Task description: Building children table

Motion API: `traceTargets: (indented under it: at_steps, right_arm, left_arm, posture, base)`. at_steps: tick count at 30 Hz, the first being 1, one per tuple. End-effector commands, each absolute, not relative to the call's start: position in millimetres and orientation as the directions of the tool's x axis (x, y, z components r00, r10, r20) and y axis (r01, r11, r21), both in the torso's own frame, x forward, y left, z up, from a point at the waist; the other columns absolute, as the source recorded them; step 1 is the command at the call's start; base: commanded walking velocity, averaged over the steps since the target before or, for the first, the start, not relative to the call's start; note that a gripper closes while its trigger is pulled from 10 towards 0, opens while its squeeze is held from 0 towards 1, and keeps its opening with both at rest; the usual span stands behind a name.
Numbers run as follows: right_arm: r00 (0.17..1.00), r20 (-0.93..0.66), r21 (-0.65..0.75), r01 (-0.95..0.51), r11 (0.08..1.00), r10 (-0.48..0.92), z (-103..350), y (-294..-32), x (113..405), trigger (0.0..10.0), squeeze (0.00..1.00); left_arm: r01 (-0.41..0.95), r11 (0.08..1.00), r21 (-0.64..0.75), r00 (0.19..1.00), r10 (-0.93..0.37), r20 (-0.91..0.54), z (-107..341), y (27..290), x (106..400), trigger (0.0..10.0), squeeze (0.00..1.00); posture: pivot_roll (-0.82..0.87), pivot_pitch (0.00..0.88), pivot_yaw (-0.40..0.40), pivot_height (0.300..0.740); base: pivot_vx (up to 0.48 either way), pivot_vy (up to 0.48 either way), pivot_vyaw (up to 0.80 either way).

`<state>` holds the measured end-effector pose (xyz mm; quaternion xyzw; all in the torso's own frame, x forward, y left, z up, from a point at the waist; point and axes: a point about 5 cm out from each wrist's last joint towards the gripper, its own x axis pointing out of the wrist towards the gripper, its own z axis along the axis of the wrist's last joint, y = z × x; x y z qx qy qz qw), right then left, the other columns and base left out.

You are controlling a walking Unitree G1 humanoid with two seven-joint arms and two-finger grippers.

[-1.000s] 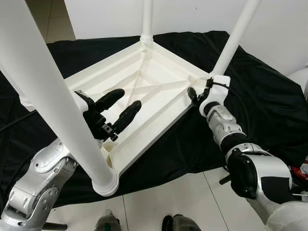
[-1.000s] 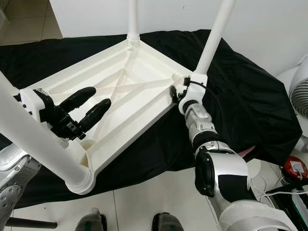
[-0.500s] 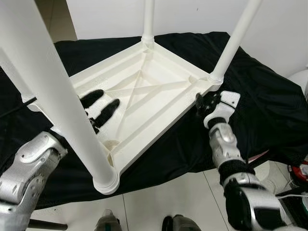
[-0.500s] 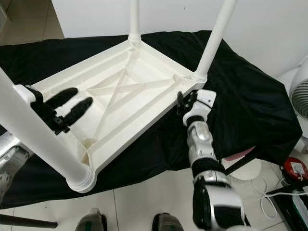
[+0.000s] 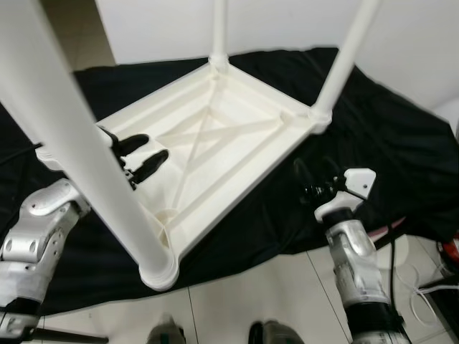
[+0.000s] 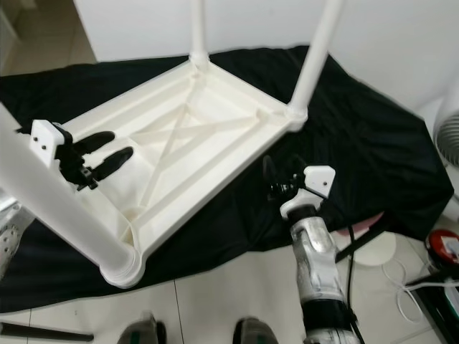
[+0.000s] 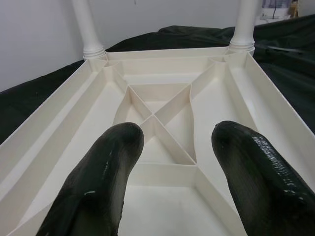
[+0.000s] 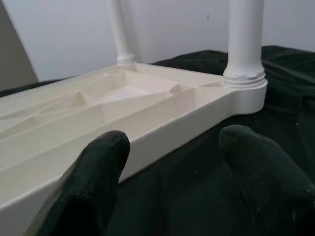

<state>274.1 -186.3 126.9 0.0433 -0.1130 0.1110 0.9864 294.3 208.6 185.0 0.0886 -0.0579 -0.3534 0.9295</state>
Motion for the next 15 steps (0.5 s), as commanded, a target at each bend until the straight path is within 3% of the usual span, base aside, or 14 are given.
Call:
traceTargets:
  at_steps: [1,4,11,15]
  right_arm:
    - [0.941,0.237,0.066,-0.263,0.963,0.241,130,-181,274,10.0,0.00]
    - [0.932,0.198,0.036,-0.315,0.948,0.302,131,-183,265,10.0,0.00]
    - [0.928,0.184,0.029,-0.335,0.942,0.324,133,-184,261,10.0,0.00]
    - [0.909,0.175,0.005,-0.384,0.923,0.378,139,-183,259,10.0,0.00]
  left_arm:
    - [0.801,0.557,0.217,0.575,-0.818,-0.024,179,201,285,10.0,0.00]
    - [0.851,0.479,0.214,0.504,-0.860,-0.081,171,201,282,10.0,0.00]
    - [0.872,0.450,0.193,0.473,-0.875,-0.100,166,202,282,10.0,0.00]
    - [0.906,0.382,0.182,0.408,-0.902,-0.140,154,196,273,10.0,0.00]
  posture:
    - [0.06,0.067,0.040,0.740]
    - [0.06,0.077,0.033,0.740]
    - [0.06,0.081,0.029,0.740]
    - [0.06,0.079,0.019,0.740]
  base:
    - [0.000,0.000,0.00]
    - [0.000,0.000,0.00]
    - [0.000,0.000,0.00]
    - [0.000,0.000,0.00]
